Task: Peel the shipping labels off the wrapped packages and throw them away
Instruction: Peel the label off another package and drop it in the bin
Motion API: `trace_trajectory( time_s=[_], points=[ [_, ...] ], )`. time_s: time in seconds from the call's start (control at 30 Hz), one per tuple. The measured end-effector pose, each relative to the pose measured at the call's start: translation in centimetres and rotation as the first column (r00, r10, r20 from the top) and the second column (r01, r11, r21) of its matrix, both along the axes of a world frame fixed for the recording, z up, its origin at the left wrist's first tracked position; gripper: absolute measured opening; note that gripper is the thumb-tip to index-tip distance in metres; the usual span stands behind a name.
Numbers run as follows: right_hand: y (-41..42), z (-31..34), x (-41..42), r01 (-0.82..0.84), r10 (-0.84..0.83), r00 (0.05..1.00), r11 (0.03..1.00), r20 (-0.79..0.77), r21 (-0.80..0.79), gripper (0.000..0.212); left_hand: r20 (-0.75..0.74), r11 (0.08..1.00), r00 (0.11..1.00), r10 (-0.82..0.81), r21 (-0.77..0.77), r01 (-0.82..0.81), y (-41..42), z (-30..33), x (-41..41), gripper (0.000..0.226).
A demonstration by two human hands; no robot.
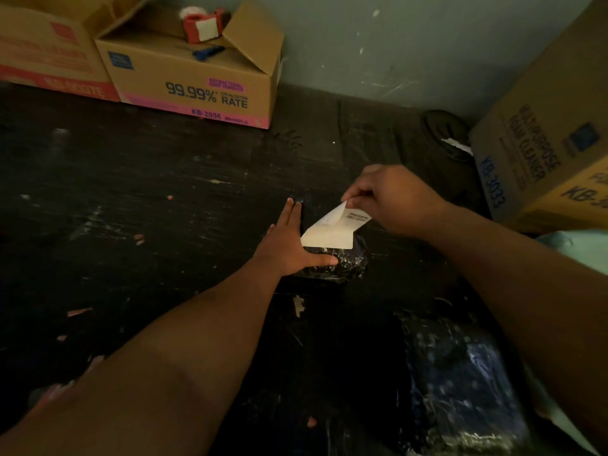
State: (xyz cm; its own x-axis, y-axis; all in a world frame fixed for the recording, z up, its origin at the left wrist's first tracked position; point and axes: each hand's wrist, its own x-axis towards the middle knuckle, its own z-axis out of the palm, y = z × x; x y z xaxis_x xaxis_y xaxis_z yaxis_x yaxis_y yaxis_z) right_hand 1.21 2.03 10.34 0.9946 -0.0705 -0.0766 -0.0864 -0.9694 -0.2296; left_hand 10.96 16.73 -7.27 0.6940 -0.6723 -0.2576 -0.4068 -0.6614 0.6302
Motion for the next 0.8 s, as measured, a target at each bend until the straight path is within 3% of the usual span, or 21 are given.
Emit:
trace_trajectory(
  time_s=[0.33, 0.57, 0.73, 0.8],
  points=[
    [-0.4, 1.4, -1.9, 0.045, -0.045, 0.998, 0.999, 0.040, -0.008, 0.020, -0.020, 1.000, 1.000, 0.001, 0.009, 0.000, -0.1, 0.3, -0.1, 0.150],
    [-1.0, 1.4, -2.8, 0.140, -0.137, 0.985, 0.990, 0.104, -0.019, 0.022, 0.059, 0.995, 0.996, -0.063, 0.080, 0.059, -0.1, 0.5, 0.3, 0.148],
    [-1.8, 2.9, -3.2, 0.267, -0.279, 0.926, 0.960, 0.256, 0.081, 0.018, 0.101, 0.994, 0.993, -0.063, 0.096, 0.053, 0.0, 0.4, 0.2, 0.153],
    [-2.4, 4.4, -3.1, 0.260, -0.259, 0.920, 0.965, 0.294, 0.035, 0.018, 0.124, 0.991, 0.990, -0.068, 0.125, 0.052, 0.0, 0.7, 0.0, 0.153]
  ],
)
